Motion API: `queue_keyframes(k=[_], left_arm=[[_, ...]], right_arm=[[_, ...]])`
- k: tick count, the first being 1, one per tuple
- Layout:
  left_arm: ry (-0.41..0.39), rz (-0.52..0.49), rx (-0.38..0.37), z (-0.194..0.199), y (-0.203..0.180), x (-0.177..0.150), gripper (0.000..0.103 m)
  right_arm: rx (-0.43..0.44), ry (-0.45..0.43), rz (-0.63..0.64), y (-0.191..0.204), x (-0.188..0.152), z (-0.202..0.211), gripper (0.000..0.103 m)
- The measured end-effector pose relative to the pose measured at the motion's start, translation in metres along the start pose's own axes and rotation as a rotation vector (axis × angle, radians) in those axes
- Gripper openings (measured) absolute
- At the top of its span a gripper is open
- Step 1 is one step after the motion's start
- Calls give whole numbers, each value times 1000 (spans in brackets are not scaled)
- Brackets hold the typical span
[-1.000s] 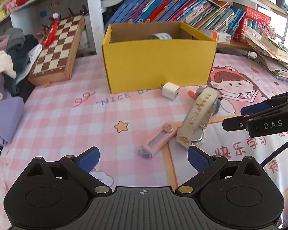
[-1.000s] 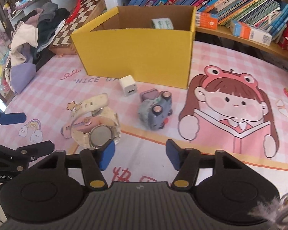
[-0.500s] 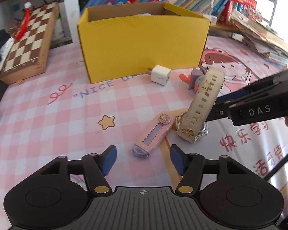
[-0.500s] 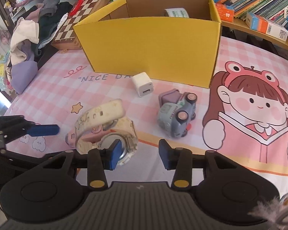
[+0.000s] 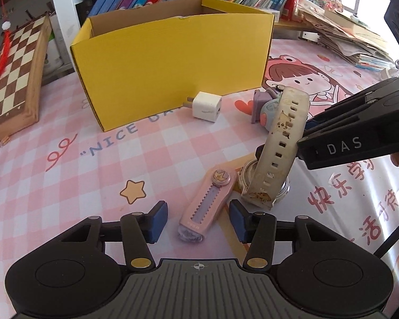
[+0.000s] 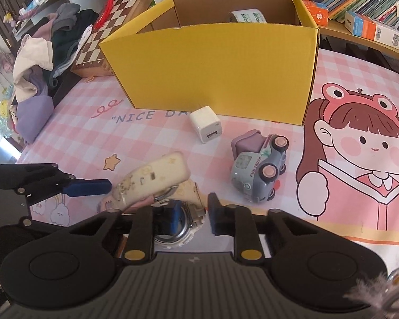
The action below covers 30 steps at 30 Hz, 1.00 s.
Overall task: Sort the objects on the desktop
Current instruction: 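Close the left tool on the pink sharpener while the right tool grips the cream watch, then carry the sharpener with the left tool and the watch with the right tool into the box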
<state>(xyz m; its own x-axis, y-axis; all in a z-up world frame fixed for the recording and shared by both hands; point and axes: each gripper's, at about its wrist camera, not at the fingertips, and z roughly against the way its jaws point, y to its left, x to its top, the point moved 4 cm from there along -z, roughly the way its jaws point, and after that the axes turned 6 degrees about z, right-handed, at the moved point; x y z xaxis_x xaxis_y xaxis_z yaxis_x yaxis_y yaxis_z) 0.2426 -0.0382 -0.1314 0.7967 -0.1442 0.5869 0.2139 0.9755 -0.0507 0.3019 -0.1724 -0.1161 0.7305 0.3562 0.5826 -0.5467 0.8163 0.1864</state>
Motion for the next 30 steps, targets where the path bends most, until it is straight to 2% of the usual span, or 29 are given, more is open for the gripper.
queue_keyframes(k=[4,11,16,23,30], left_arm=[[0,-12,-12,-1,-1,2,39],[8,-27,-25,1,-1,1,23],[5,5,-30,8,3,-2,23],[-41,54,-34,27,8,-1,23],[-66,56,-37,44,4,3,23]], right_arm=[[-12,-6,-13,-1,0,3,9],[-31,-5,-34,-4,-4,12,7],[-47,-7,-39,-5,-9,21,7],[-68,-4,-45,-8,-15,33,7],[-94,6,-8,-8,-19,48,7]])
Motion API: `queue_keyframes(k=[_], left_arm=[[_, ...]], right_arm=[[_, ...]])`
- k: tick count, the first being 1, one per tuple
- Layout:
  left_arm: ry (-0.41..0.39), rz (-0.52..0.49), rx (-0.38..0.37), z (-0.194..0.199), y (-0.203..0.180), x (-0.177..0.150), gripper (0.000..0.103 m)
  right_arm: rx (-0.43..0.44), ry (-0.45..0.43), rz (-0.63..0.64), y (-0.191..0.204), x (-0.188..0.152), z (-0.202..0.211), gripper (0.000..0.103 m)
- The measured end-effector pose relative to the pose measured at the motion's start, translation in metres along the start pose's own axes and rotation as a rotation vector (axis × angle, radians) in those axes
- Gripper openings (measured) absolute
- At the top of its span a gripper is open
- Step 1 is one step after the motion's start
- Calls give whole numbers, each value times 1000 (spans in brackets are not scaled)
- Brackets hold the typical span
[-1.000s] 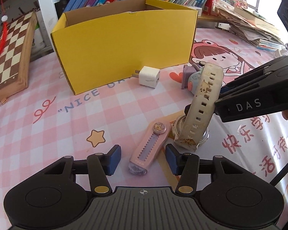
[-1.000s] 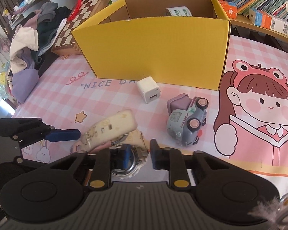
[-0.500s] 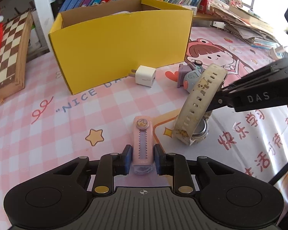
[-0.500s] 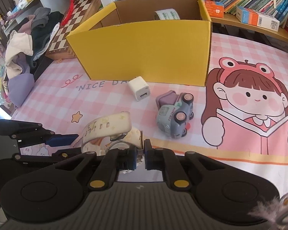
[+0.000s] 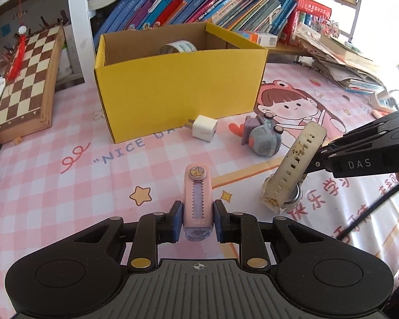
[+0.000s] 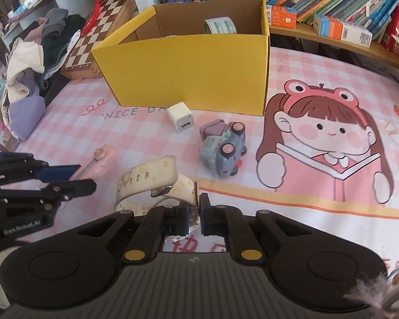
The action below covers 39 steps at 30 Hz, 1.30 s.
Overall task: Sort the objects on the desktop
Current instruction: 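Carry the sharpener with the left tool and the watch with the right tool into the box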
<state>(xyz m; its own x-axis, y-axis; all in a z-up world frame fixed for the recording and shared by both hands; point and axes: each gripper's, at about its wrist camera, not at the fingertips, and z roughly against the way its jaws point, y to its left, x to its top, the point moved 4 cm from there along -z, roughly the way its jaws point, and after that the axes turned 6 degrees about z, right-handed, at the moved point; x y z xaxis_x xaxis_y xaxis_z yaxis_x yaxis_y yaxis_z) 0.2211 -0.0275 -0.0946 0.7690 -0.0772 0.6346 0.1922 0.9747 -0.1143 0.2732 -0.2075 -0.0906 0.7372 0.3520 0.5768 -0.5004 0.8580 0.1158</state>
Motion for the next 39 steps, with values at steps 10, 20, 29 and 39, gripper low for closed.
queue_keyframes(k=[10,20,29,39], left_arm=[[-42,-18,6,18,-9,7,23],[-87,-121,5,38,-21,32,23],[-153,-228,10,59,-26,71,23],[-231,-328,53,71,-22,124,23]], right_arm=[[-38,-20,50,-12,-1,23,7],[-40,-82,106,-18,21,48,7],[-35,-140,179,-19,60,69,7],[-30,-223,204,-21,122,84,7]])
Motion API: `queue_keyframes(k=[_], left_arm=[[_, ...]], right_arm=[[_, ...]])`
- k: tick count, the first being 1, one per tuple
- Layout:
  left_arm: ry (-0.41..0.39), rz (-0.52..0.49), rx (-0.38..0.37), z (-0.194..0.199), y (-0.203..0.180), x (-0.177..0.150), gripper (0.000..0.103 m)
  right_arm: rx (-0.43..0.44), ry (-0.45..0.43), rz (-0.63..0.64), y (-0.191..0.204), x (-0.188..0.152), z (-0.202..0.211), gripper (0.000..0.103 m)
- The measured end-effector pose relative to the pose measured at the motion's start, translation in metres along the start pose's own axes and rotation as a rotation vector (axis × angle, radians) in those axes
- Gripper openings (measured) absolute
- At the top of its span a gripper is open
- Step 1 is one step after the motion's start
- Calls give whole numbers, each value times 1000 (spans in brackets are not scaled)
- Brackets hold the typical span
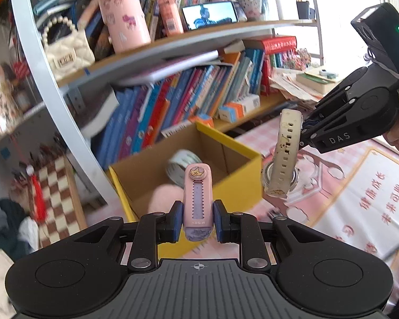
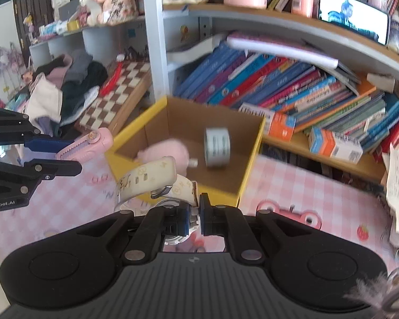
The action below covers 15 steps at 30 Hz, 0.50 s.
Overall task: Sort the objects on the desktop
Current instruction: 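Carry the sharpener with the left tool and the watch with the right tool into the box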
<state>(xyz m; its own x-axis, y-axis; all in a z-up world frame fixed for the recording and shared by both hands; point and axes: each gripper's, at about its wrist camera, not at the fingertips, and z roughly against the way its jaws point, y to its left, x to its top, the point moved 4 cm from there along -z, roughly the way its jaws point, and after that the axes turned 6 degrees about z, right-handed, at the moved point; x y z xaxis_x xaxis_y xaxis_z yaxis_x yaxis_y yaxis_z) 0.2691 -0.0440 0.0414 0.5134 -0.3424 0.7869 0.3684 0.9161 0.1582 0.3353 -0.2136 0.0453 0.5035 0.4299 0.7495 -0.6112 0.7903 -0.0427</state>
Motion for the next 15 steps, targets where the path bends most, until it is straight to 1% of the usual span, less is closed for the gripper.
queue_keyframes(k=[5,9,15], left_arm=[[-16,2,10,-12,16,23,23],[-18,41,8,-28,30,39,23],[-4,94,10,-62,42,51,23]], right_arm=[[-4,-31,6,-6,33,-9,7],[2,-40,22,-7,54,-20,7],[-7,-20,40,-14,74,-53,7]])
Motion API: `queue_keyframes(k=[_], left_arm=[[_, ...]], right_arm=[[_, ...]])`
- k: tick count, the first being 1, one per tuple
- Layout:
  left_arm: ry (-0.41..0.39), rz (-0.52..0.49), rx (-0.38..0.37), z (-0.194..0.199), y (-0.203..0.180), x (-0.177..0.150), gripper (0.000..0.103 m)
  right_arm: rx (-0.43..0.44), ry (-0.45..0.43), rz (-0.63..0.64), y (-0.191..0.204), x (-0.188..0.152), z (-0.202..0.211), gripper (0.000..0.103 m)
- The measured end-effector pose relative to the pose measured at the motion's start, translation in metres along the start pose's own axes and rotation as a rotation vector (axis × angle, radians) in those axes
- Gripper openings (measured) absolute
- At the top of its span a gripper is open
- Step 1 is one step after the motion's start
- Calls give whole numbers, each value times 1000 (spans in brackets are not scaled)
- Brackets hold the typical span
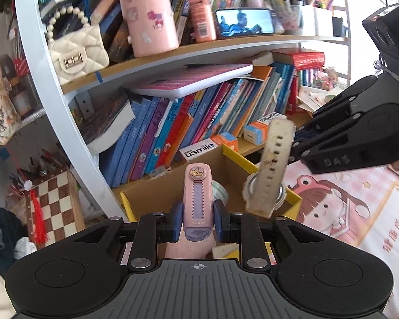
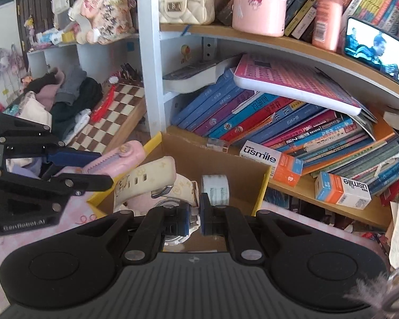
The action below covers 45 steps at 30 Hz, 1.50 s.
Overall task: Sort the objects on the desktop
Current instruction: 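Carry the sharpener with the left tool and the watch with the right tool into the box, then open both tools to drop the sharpener and watch into the box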
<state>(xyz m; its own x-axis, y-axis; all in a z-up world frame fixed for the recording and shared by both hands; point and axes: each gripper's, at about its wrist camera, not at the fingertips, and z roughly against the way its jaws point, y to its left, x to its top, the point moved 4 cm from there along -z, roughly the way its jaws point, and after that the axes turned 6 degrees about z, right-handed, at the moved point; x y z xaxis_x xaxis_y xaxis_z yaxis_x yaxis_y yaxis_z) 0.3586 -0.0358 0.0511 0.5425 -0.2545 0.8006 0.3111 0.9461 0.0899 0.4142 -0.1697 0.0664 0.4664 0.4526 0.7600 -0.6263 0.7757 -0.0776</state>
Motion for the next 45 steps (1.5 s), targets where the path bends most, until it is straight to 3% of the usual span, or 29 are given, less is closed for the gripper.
queue_keyframes(k=[11,20,25,33,39,41,45], left_arm=[[103,110,34,-79,31,-5,23],[183,132,85,-137,48,-26,23],[233,161,64,-160,47,-36,23],[231,214,34,-169,52,-39,23],[232,239,0,-171,52,-36,35],[232,223,-17,-168,48,-35,52],[186,132,36,-154,35,-28,68]], right_arm=[[-29,157,9,-18,-7,-93,7],[-16,329,178,-9,-28,-157,7],[10,371,195,-5,-35,-173,7],[-3,406,171,-11,-48,-185,7],[-11,396,130,-13,-49,-181,12],[-8,387,137,-10,-46,-178,24],[-10,373,171,-2,-43,-168,37]])
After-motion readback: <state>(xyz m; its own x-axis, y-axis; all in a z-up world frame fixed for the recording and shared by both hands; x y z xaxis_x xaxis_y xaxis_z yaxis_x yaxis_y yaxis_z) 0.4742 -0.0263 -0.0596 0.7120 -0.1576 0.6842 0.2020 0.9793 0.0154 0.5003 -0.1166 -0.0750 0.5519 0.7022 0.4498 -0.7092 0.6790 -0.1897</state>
